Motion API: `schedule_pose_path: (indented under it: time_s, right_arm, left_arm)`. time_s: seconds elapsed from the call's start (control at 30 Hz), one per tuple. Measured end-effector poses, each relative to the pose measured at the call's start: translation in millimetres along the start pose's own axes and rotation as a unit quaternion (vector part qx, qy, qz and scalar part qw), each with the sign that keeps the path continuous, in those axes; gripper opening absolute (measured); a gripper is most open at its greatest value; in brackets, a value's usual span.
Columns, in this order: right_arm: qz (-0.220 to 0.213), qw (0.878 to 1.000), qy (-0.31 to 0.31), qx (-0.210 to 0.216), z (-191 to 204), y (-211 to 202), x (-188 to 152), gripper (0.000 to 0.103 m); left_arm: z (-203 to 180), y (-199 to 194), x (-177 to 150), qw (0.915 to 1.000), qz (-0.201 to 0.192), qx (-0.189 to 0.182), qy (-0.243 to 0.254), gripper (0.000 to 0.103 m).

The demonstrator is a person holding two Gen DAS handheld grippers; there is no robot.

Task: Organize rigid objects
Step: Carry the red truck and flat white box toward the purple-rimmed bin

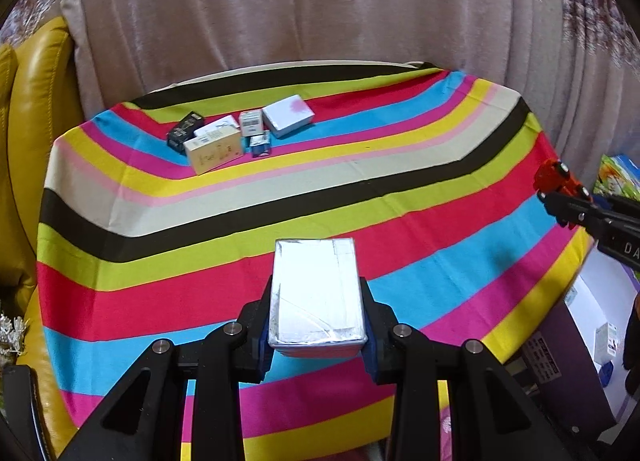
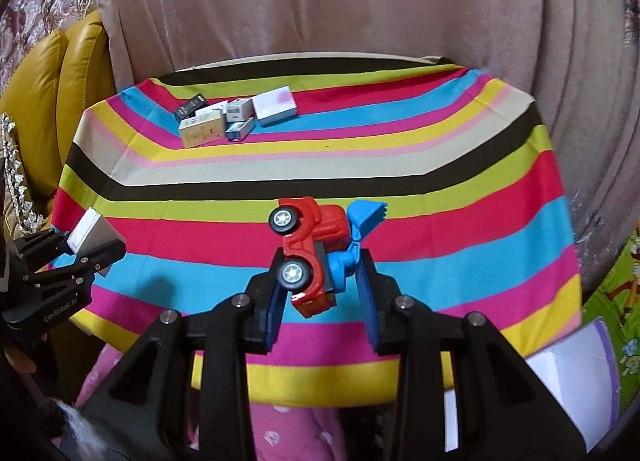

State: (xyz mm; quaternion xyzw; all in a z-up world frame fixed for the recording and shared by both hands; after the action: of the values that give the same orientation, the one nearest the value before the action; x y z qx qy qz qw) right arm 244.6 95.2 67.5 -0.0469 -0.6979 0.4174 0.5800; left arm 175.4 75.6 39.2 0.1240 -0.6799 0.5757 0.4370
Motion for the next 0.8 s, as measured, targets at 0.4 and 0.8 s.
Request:
schedule_pose_path:
  time_s: [0.4, 0.8]
  right_arm:
    - [-0.018, 0.999, 0.012, -0.033, -57.3, -53.5, -25.5, 0.037]
    - [0.005, 0.996, 0.061, -0.063, -125.0, -80.8, -86.6, 0.037]
  left_arm:
    - [-75.3, -1.4, 1.2, 0.9964, 0.017, -0.076, 0.035, 0.036]
    - [-191.0, -10.8, -5.1, 0.9728, 0.059, -0.190, 0.118, 0.036]
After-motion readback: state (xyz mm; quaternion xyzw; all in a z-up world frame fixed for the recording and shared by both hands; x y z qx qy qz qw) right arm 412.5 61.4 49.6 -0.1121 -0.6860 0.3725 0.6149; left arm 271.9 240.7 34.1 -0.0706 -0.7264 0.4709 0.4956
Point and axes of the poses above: each gripper's, at about its wrist camera, not at the fingertips, and y roughly the way its jaws point, z to its left, x to its top, the point moved 8 cm from there along y, roughly the way its jaws point, and after that the axes turned 1 degree about x, right-handed, at the moved point
